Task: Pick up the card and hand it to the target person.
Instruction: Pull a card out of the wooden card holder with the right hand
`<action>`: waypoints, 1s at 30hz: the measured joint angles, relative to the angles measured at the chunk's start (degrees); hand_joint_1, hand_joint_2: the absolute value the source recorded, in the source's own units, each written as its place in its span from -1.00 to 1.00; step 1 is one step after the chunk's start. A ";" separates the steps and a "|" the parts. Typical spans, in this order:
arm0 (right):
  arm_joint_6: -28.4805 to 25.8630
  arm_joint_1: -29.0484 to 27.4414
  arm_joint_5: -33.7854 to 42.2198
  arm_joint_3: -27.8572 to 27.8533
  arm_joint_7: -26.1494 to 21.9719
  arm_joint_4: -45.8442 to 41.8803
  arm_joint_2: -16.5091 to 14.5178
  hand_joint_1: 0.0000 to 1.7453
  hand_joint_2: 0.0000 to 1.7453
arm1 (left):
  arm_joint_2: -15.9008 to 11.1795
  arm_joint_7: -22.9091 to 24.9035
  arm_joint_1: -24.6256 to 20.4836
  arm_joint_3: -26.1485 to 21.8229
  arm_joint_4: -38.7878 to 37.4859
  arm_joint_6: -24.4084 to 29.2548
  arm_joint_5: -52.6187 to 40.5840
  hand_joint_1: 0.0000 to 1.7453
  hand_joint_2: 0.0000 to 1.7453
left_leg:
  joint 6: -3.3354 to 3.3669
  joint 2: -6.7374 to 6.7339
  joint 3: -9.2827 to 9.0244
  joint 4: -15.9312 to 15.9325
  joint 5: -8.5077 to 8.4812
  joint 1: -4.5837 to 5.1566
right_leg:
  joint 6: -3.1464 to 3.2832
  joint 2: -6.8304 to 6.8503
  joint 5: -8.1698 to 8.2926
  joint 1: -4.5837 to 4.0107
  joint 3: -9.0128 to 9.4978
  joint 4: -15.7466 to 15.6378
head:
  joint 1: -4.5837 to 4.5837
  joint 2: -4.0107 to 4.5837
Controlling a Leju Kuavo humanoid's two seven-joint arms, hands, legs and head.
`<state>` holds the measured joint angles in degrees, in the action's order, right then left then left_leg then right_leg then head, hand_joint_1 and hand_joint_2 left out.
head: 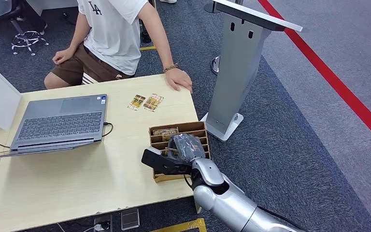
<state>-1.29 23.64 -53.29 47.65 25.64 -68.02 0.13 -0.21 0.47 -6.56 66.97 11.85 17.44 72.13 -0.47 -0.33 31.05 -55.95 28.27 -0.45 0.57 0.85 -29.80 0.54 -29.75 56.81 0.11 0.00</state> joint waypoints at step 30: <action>-35.32 -4.38 -25.26 -2.31 -17.49 -22.21 2.36 1.00 1.00 | -0.05 -0.47 0.22 -0.02 0.00 0.11 0.55 -1.00 1.00 | 0.00 0.00 0.03 0.00 0.00 0.00 | 0.00 -0.01 0.00 0.00 -0.04 0.00 | 0.01 0.00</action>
<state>-36.61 19.26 -78.55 45.34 8.15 -90.23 2.49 -0.26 0.00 -6.34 66.95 11.85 17.55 72.68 -0.47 -0.34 31.08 -55.95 28.27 -0.45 0.57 0.84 -29.80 0.54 -29.78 56.81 0.13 0.00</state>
